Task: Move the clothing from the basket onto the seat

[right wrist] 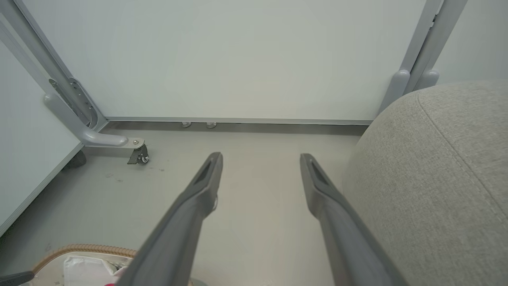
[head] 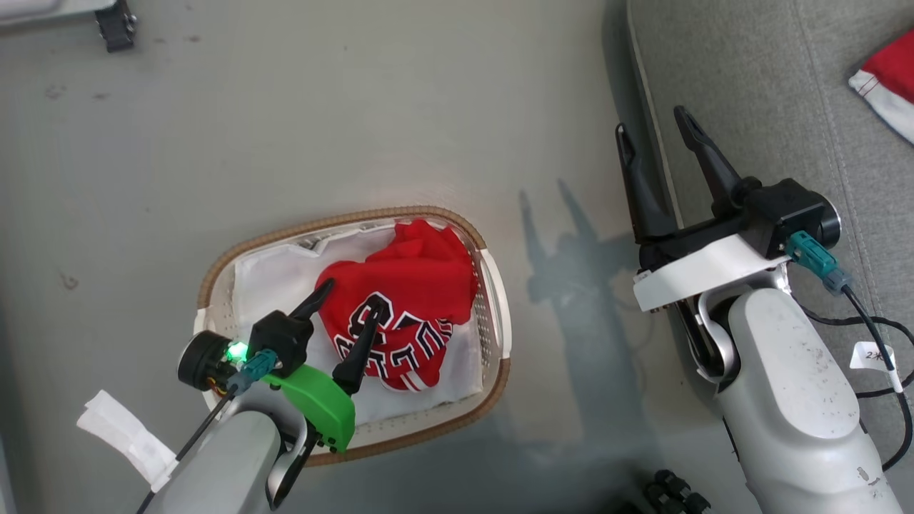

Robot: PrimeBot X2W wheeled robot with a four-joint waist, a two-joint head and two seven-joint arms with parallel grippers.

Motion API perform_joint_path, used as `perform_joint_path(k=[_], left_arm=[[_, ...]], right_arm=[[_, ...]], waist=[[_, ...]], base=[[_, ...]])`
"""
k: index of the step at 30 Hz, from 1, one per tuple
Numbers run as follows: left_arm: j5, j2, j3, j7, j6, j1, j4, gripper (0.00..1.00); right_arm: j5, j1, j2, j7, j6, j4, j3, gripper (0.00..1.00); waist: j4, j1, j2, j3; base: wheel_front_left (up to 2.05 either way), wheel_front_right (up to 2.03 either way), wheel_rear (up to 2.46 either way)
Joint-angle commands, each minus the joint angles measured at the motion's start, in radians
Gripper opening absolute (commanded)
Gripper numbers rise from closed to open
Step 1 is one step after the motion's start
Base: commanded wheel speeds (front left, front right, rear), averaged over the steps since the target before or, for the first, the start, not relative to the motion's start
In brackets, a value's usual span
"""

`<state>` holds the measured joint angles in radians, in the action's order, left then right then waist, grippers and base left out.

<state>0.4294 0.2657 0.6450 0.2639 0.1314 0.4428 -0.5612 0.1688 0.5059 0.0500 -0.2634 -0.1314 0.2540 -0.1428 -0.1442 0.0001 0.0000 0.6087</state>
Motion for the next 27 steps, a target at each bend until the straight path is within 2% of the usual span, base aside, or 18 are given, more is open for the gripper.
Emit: perform_joint_path(k=[1,11,27], left_arm=[[0.004,0.013,0.016,0.001,-0.001,0.029,-0.010,1.00],[0.010,0.046,0.165,0.001,-0.001,0.119,-0.089,1.00],[-0.030,0.080,0.303,0.001,-0.001,0.274,-0.182,1.00]], right_arm=[[0.009,0.011,0.002,-0.002,0.001,-0.011,-0.003,1.00],[-0.007,0.036,0.002,-0.002,0.001,-0.053,0.002,1.00],[-0.004,0.066,0.002,-0.002,0.001,-0.104,0.020,1.00]], waist=[[-0.027,-0.0001,0.0000,0.062],[-0.041,-0.0001,0.0000,0.157],[-0.050,-0.0001,0.0000,0.279]], base=[[0.00,0.00,0.00],[0.00,0.00,0.00],[0.00,0.00,0.00]])
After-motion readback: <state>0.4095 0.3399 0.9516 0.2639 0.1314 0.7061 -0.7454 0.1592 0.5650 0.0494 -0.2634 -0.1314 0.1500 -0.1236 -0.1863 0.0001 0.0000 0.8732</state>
